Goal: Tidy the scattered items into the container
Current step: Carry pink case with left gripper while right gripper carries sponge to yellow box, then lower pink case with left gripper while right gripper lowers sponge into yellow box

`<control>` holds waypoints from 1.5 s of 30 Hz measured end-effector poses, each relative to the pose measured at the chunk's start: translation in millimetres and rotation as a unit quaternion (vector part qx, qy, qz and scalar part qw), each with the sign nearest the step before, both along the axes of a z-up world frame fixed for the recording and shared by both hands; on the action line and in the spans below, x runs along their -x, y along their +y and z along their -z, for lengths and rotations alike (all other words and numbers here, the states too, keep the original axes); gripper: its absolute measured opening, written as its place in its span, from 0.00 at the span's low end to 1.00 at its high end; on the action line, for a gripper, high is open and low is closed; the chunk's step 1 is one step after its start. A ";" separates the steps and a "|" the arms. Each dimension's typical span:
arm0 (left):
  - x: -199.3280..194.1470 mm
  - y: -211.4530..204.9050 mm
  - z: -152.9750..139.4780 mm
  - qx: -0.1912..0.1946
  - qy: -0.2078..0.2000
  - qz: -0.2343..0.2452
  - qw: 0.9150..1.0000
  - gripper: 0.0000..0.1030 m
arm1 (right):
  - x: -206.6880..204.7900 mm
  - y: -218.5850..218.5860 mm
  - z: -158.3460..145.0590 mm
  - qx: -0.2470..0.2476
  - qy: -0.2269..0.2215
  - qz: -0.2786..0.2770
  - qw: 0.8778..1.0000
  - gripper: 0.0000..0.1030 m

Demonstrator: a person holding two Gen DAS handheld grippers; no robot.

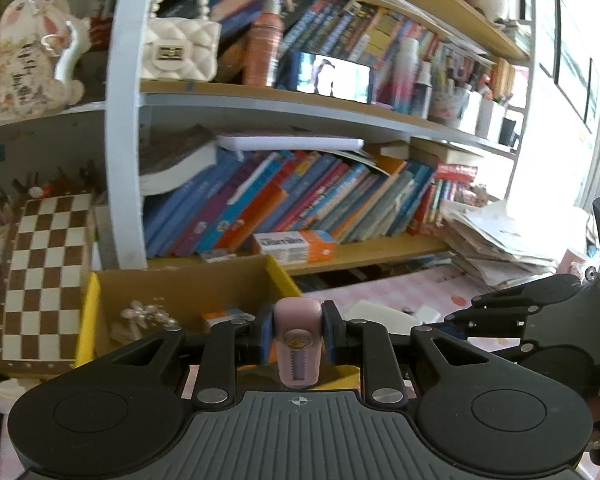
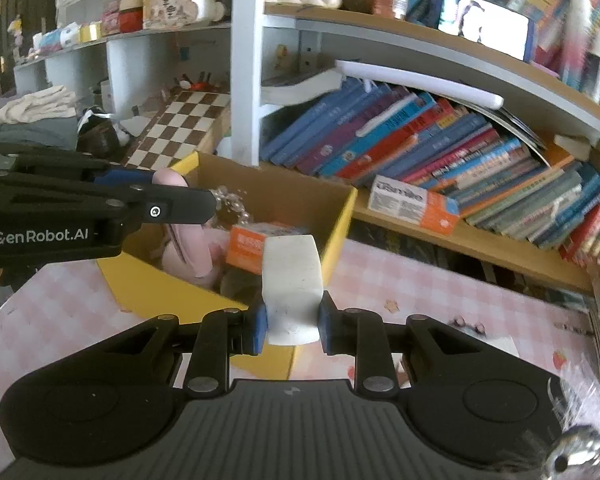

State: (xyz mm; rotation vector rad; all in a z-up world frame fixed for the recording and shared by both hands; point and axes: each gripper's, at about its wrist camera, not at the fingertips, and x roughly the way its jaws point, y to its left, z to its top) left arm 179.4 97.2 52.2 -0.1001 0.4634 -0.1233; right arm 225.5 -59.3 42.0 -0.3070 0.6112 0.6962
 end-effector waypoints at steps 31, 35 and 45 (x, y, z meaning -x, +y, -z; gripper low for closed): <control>-24.8 73.3 59.8 -0.046 0.049 -0.063 0.996 0.22 | -74.4 135.8 21.1 0.052 0.006 -0.079 0.996 0.23; -21.4 68.2 63.8 -0.069 0.049 -0.058 0.995 0.22 | -86.9 150.5 29.6 0.058 0.029 -0.097 0.993 0.23; -23.2 69.6 71.6 -0.080 0.066 -0.072 0.992 0.22 | -94.4 181.7 46.9 0.065 0.061 -0.142 0.986 0.23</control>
